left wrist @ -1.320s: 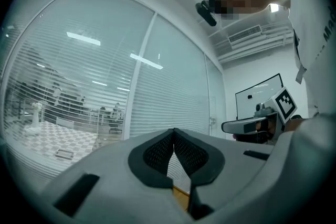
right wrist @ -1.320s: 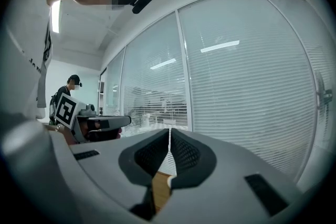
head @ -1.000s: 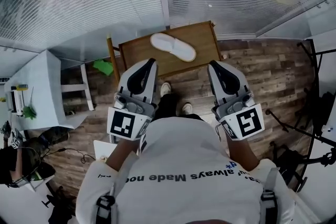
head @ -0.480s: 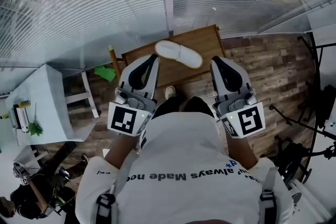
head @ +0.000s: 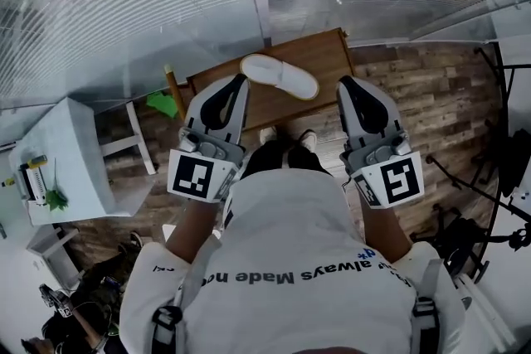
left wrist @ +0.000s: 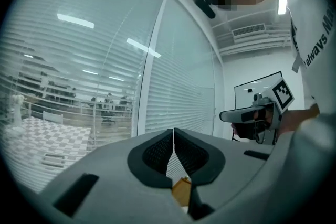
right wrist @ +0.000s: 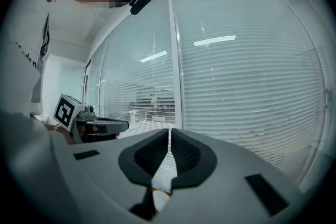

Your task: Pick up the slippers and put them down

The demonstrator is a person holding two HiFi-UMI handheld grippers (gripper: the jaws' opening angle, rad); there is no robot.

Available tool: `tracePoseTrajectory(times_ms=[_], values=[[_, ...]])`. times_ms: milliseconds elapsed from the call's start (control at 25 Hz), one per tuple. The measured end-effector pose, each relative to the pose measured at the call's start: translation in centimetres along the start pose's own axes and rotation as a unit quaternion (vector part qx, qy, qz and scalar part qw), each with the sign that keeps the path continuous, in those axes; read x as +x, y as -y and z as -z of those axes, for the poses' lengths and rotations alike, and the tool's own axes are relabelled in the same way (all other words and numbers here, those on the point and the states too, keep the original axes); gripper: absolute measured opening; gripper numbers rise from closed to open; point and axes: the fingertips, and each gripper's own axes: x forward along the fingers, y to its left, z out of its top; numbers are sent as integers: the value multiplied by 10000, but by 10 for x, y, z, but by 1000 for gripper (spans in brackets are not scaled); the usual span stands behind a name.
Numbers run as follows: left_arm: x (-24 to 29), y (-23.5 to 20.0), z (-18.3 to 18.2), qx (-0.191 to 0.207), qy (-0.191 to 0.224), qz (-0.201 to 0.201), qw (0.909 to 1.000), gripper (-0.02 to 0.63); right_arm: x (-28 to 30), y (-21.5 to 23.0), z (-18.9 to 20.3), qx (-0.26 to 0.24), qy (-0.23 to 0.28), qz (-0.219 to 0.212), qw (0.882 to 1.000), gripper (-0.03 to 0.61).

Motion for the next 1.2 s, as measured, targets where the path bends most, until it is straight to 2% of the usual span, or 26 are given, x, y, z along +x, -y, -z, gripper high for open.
tracePoseTrajectory(times_ms=[120, 320, 600, 720, 960, 1200], values=[[6, -12, 19, 6, -109, -41, 9999, 12, 6, 7, 16, 32, -124, 45, 9999, 18], [16, -28, 61, 50, -550, -32, 9985, 15, 8, 18, 49, 193, -394, 69, 9990, 20], [36, -47, 130, -191, -1167, 121, 9929, 94, 16, 31, 105, 404, -816, 87, 9958, 47], [45, -54, 165, -245, -1475, 180, 9886, 108, 19, 38, 135, 543, -1008, 175, 9933, 65], [55, -72, 239, -612, -2047, 167, 9768, 116, 22, 50, 203, 877, -1463, 431, 9844, 91], [66, -95, 314, -860, -2523, 54, 9638, 166, 26, 61, 272, 1022, -1911, 526, 9748, 117]])
